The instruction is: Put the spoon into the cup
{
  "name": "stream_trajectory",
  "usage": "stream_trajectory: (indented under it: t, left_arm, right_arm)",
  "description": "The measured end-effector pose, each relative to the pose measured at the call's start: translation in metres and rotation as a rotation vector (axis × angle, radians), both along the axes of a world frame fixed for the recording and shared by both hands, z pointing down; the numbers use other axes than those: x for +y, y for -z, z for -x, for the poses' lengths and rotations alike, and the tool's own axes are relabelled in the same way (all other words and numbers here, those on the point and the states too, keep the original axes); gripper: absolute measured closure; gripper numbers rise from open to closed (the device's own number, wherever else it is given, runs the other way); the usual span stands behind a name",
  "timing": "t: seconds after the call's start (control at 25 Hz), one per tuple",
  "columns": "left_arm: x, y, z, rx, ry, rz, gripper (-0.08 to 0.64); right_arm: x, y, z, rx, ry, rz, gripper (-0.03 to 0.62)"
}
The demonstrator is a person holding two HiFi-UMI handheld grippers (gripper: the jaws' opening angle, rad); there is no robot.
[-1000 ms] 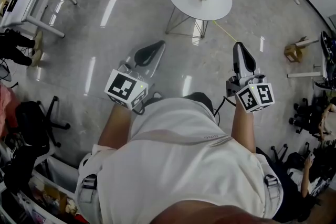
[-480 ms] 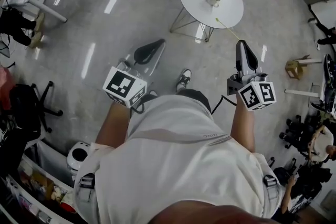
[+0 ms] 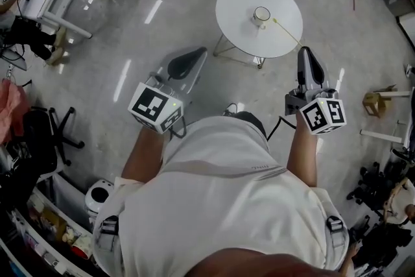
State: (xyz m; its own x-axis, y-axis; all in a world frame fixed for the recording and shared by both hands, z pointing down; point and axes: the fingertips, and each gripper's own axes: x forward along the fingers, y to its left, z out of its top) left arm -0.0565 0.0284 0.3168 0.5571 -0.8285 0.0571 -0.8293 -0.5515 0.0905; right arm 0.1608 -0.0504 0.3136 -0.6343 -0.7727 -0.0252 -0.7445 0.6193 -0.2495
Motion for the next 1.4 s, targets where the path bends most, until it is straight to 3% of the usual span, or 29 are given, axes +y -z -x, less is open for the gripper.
stream_trajectory:
  t: [0.36, 0.72, 0.88, 1.04, 1.4]
  left_arm:
    - [-0.078, -0.014, -0.099, -0.038, -0.033, 0.048, 0.558]
    - [-0.148, -0.023, -0.127, -0.030, -0.083, 0.078, 0.558]
    - [-0.190, -0.037, -0.120, -0.014, -0.111, 0.111, 0.558]
    - [-0.250, -0.052, -0.096, -0.021, -0.111, 0.150, 0.558]
    - [-0.382, -0.080, -0.009, 0.019, -0.195, 0.208, 0.558]
  right_arm:
    - [-0.082, -0.033, -0.090, -0.064, -0.021, 0.072, 0.580]
    - [-0.129, -0.054, -0.122, -0.027, -0.072, 0.133, 0.578]
    - [-0.164, -0.061, -0.114, 0.023, -0.088, 0.144, 0.578]
    - [-0.209, -0.079, -0.089, 0.147, -0.087, 0.154, 0.580]
    - [-0.327, -0.104, -0.025, 0.301, -0.128, 0.246, 0.580]
